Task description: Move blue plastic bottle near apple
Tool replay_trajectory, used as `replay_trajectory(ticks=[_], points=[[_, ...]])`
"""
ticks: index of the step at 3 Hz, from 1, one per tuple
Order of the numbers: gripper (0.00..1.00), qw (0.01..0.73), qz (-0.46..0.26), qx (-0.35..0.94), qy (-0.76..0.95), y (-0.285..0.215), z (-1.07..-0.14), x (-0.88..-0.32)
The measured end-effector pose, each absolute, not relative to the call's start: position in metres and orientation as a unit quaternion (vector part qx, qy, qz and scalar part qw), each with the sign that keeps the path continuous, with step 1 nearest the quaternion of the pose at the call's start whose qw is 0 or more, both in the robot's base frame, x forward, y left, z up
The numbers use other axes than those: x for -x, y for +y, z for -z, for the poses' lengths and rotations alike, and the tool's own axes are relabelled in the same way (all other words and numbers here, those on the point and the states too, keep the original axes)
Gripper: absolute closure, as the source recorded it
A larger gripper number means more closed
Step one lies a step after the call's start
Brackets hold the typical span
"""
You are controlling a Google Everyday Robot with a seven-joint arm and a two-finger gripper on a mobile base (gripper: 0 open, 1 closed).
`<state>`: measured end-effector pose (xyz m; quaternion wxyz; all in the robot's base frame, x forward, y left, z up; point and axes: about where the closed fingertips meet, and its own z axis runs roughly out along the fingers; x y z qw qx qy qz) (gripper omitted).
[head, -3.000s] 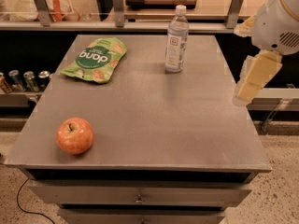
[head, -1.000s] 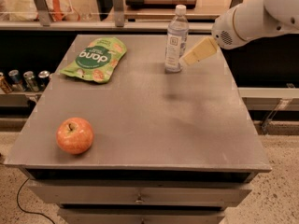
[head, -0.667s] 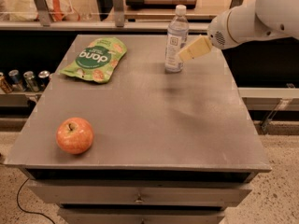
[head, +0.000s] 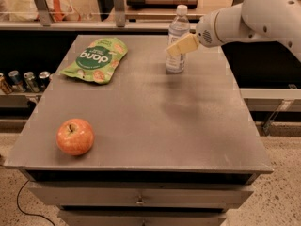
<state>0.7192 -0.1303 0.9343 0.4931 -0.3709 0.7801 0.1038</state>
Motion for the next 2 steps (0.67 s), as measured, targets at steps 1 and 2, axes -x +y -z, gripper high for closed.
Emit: replay_trajectory(ticks=[1,2], points=[[0.00,0.496,-0.122,0.377,0.772,-0.1156,-0.9290,-0.7305],[0.17,0.498,-0.133,0.377,0.769,-0.1088,-0.9242,-0.7357]])
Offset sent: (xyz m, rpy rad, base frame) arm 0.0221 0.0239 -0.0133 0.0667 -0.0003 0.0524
